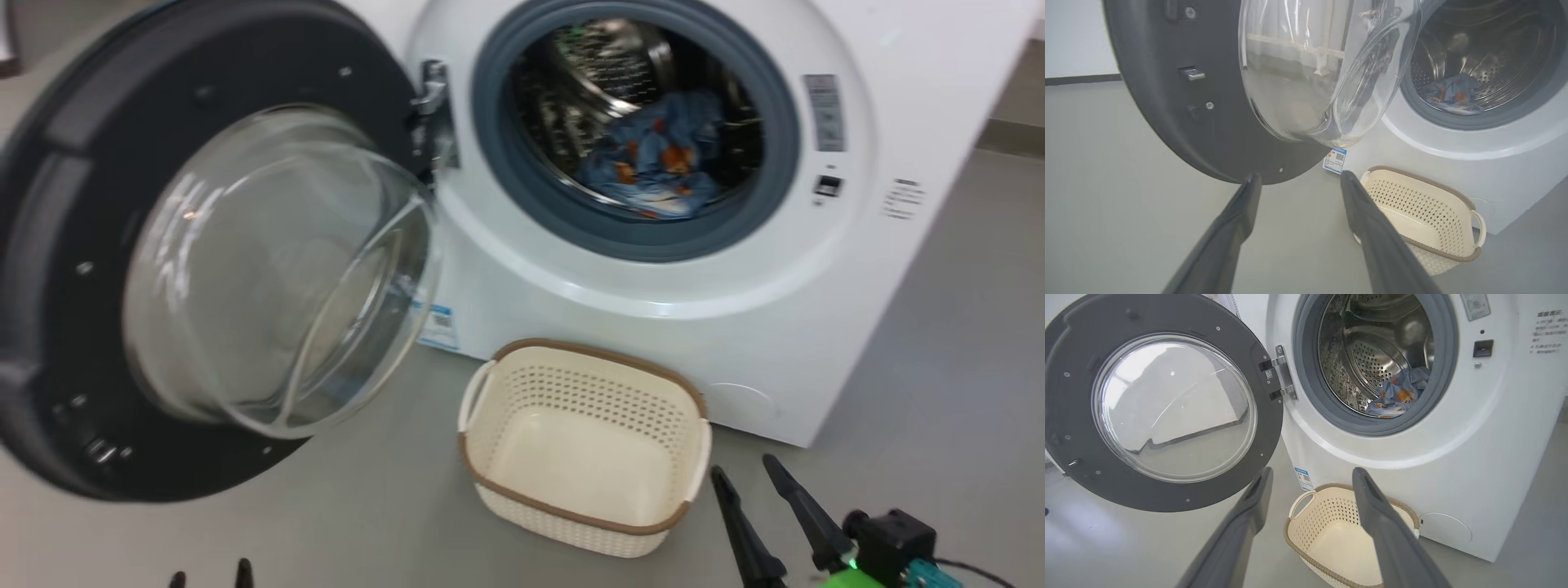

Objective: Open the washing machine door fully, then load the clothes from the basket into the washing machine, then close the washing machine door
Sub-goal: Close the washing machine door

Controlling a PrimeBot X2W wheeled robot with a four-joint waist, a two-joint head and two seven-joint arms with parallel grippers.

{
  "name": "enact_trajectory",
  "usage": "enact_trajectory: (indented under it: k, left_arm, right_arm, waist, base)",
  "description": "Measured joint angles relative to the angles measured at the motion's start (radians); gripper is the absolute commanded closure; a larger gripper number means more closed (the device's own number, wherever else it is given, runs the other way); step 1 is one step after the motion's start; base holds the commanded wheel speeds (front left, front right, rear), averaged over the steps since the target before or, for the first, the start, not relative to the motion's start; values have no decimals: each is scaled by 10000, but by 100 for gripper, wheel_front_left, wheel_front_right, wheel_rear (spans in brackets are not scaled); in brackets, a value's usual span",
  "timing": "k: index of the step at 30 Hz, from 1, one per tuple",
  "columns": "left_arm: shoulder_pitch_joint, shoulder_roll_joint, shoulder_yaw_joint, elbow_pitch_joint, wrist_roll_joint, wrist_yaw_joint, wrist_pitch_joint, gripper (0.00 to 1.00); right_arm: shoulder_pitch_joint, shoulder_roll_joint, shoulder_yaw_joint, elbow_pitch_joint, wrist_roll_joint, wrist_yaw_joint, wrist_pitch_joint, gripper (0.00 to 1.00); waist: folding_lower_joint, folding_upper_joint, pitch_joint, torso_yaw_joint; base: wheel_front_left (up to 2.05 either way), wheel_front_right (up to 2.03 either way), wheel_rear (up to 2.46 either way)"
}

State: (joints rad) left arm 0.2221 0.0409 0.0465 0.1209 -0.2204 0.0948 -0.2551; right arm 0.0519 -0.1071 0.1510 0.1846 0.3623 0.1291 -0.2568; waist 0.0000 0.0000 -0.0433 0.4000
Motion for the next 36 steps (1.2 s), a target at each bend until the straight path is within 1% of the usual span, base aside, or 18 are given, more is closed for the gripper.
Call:
enact_trajectory:
  k: [3,7,14,15,17,22,24,26,29,31,36]
  left_arm:
    - [34,2,127,-286,-215,236,0,0]
    - [144,4,257,-617,-447,466,0,0]
    - [297,2,274,-895,-625,736,0,0]
    - [299,2,263,-897,-704,773,0,52]
    - [311,2,242,-897,-834,773,0,100]
    - [405,2,251,-895,-947,773,0,100]
    - [405,-2,330,-926,-1158,784,0,100]
    - [402,-2,713,-1206,-2374,857,0,100]
    - [346,-10,1436,-1482,-3990,792,-2,100]
    - [187,-12,2079,-1517,-4878,522,-2,100]
    - [-734,-46,3751,-1321,-7984,-272,15,100]
  right_arm:
    - [-441,-109,384,127,2,0,0,0]
    - [-988,-242,767,339,111,0,0,0]
    - [-1200,-368,1055,552,211,0,0,0]
    - [-1205,-389,1072,564,215,0,0,0]
    - [-1220,-433,1091,581,245,0,0,0]
    - [-1225,-487,1087,594,278,0,0,0]
    - [-1224,-487,1080,594,278,0,0,0]
    - [-1223,-487,1053,593,278,0,0,0]
    - [-1220,-485,1016,591,278,0,0,0]
    - [-1219,-483,1011,589,278,0,0,0]
    - [-1210,-479,1007,591,278,0,0,0]
  waist:
    - [1,0,77,504]
    - [0,0,255,971]
    - [0,0,582,1278]
    - [1,0,603,1295]
    - [0,1,625,1311]
    - [1,1,646,1324]
    - [0,0,650,1330]
    - [0,0,646,1339]
    - [0,0,642,1343]
    - [0,0,640,1340]
    - [0,0,632,1323]
  base:
    - [0,0,0]
    - [0,0,0]
    - [0,0,0]
    - [0,0,0]
    - [0,0,0]
    - [0,0,0]
    - [0,0,0]
    - [0,0,0]
    - [0,0,0]
    - [0,0,0]
    - [0,0,0]
